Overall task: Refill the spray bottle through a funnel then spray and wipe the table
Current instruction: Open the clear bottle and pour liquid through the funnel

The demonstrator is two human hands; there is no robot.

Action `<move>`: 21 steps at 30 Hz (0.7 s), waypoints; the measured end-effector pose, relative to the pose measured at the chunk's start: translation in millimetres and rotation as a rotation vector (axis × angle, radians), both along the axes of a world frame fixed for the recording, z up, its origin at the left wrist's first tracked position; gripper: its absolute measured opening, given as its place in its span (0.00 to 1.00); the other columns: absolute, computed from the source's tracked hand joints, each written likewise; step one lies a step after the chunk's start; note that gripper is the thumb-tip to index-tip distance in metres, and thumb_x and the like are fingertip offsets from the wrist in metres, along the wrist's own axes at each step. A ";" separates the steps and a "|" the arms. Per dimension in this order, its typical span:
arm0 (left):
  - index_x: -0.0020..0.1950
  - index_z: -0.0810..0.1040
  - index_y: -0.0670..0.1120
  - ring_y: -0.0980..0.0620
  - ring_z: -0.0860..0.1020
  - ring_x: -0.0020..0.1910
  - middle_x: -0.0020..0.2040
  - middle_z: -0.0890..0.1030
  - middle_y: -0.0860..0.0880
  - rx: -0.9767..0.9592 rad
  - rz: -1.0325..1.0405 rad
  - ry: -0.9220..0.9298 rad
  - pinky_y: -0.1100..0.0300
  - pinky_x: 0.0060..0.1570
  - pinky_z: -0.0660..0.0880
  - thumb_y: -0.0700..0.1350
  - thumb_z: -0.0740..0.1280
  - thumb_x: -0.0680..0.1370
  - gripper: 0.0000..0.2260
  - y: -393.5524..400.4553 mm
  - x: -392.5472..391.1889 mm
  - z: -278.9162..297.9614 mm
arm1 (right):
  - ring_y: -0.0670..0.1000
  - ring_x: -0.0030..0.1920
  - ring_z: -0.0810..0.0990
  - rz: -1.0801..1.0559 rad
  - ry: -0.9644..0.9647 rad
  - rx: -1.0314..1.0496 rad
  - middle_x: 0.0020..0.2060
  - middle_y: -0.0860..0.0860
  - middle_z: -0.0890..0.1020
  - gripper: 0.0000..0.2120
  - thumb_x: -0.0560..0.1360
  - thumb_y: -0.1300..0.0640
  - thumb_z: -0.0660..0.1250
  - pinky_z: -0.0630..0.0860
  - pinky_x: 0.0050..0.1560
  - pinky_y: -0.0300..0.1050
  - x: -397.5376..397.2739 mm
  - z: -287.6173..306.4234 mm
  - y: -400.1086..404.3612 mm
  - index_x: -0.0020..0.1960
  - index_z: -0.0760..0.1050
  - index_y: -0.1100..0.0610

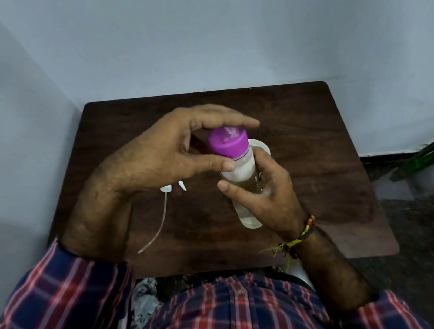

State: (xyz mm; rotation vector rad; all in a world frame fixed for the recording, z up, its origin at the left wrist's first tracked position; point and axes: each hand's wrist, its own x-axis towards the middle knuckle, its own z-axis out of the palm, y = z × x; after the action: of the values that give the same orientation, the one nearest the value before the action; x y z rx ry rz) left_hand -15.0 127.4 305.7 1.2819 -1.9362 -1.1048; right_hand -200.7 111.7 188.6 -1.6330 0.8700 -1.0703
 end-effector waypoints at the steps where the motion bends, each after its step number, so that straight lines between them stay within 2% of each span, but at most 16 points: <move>1: 0.67 0.77 0.48 0.54 0.80 0.58 0.60 0.79 0.50 0.029 -0.019 0.011 0.62 0.53 0.78 0.40 0.76 0.71 0.25 -1.8 1.8 0.3 | 0.53 0.53 0.82 -0.005 0.007 -0.002 0.53 0.54 0.82 0.26 0.69 0.59 0.78 0.79 0.54 0.47 -0.7 -0.2 -0.6 0.63 0.74 0.64; 3: 0.64 0.80 0.49 0.55 0.81 0.55 0.57 0.81 0.51 0.024 0.024 -0.023 0.61 0.50 0.79 0.44 0.78 0.69 0.23 -6.0 2.3 -1.5 | 0.52 0.53 0.82 -0.010 0.024 -0.016 0.53 0.53 0.82 0.26 0.69 0.58 0.78 0.79 0.54 0.46 -1.7 -1.9 -1.4 0.63 0.74 0.63; 5: 0.60 0.81 0.53 0.53 0.81 0.52 0.54 0.82 0.52 -0.055 0.102 -0.129 0.55 0.47 0.81 0.54 0.79 0.67 0.23 -9.9 -3.2 -4.3 | 0.52 0.55 0.82 -0.017 0.023 -0.020 0.54 0.53 0.83 0.27 0.69 0.57 0.78 0.79 0.56 0.48 -2.3 -3.8 -3.0 0.64 0.74 0.63; 6: 0.57 0.81 0.54 0.53 0.81 0.50 0.51 0.82 0.53 -0.101 0.143 -0.183 0.55 0.45 0.81 0.58 0.78 0.66 0.22 -11.2 -7.5 -4.7 | 0.53 0.56 0.82 -0.021 0.018 -0.023 0.55 0.53 0.82 0.27 0.69 0.57 0.78 0.79 0.57 0.50 -2.3 -4.0 -4.1 0.64 0.74 0.64; 8: 0.50 0.80 0.53 0.58 0.79 0.42 0.44 0.81 0.55 -0.186 0.228 -0.274 0.64 0.38 0.77 0.63 0.77 0.65 0.21 -14.6 -16.0 -5.6 | 0.53 0.59 0.81 -0.040 0.010 -0.039 0.56 0.53 0.82 0.28 0.69 0.57 0.78 0.79 0.59 0.54 -2.3 -4.8 -7.2 0.65 0.73 0.64; 10: 0.48 0.78 0.53 0.60 0.77 0.38 0.41 0.79 0.57 -0.205 0.288 -0.335 0.70 0.34 0.72 0.64 0.77 0.65 0.21 -18.9 -23.2 -4.5 | 0.53 0.60 0.81 -0.057 0.007 -0.052 0.57 0.54 0.81 0.28 0.69 0.56 0.78 0.78 0.60 0.56 -3.2 -5.7 -11.5 0.64 0.74 0.65; 12: 0.53 0.77 0.53 0.61 0.79 0.43 0.46 0.80 0.58 -0.179 0.225 -0.318 0.71 0.37 0.73 0.62 0.76 0.68 0.20 -23.2 -26.9 -4.4 | 0.54 0.60 0.81 -0.068 0.000 -0.043 0.57 0.54 0.81 0.27 0.69 0.57 0.78 0.78 0.59 0.57 -4.8 -6.1 -15.5 0.64 0.74 0.64; 14: 0.59 0.78 0.54 0.59 0.80 0.50 0.53 0.80 0.58 -0.111 0.099 -0.242 0.68 0.42 0.75 0.57 0.75 0.71 0.19 -28.3 -26.2 -0.8 | 0.54 0.59 0.81 -0.076 0.000 -0.039 0.57 0.54 0.81 0.27 0.70 0.56 0.77 0.78 0.58 0.57 -6.1 -4.9 -19.3 0.65 0.73 0.63; 17: 0.66 0.77 0.51 0.51 0.81 0.55 0.58 0.81 0.53 0.134 -0.062 -0.034 0.54 0.46 0.81 0.43 0.77 0.71 0.24 -34.1 -10.2 8.1 | 0.54 0.57 0.81 -0.072 0.016 -0.048 0.56 0.53 0.81 0.27 0.70 0.55 0.77 0.79 0.56 0.56 -6.0 -2.0 -23.8 0.65 0.73 0.62; 19: 0.69 0.75 0.50 0.43 0.81 0.53 0.60 0.81 0.50 0.251 -0.123 0.020 0.42 0.54 0.80 0.35 0.76 0.70 0.29 -39.2 3.8 13.4 | 0.54 0.56 0.81 -0.056 0.035 -0.061 0.55 0.53 0.81 0.28 0.69 0.54 0.78 0.80 0.54 0.56 -5.2 -0.9 -26.5 0.65 0.74 0.62; 21: 0.67 0.77 0.50 0.43 0.78 0.44 0.57 0.82 0.51 0.270 -0.108 -0.021 0.45 0.52 0.79 0.37 0.77 0.68 0.28 -44.7 10.4 17.6 | 0.54 0.55 0.81 -0.037 0.048 -0.064 0.55 0.54 0.81 0.28 0.69 0.53 0.78 0.80 0.53 0.55 -3.3 -0.6 -28.4 0.65 0.74 0.62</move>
State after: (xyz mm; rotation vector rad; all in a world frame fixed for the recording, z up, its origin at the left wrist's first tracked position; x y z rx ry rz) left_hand -4.6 82.7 323.3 1.3432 -1.9402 -1.4523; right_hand -204.0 83.3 187.9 -1.7079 0.9087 -1.0985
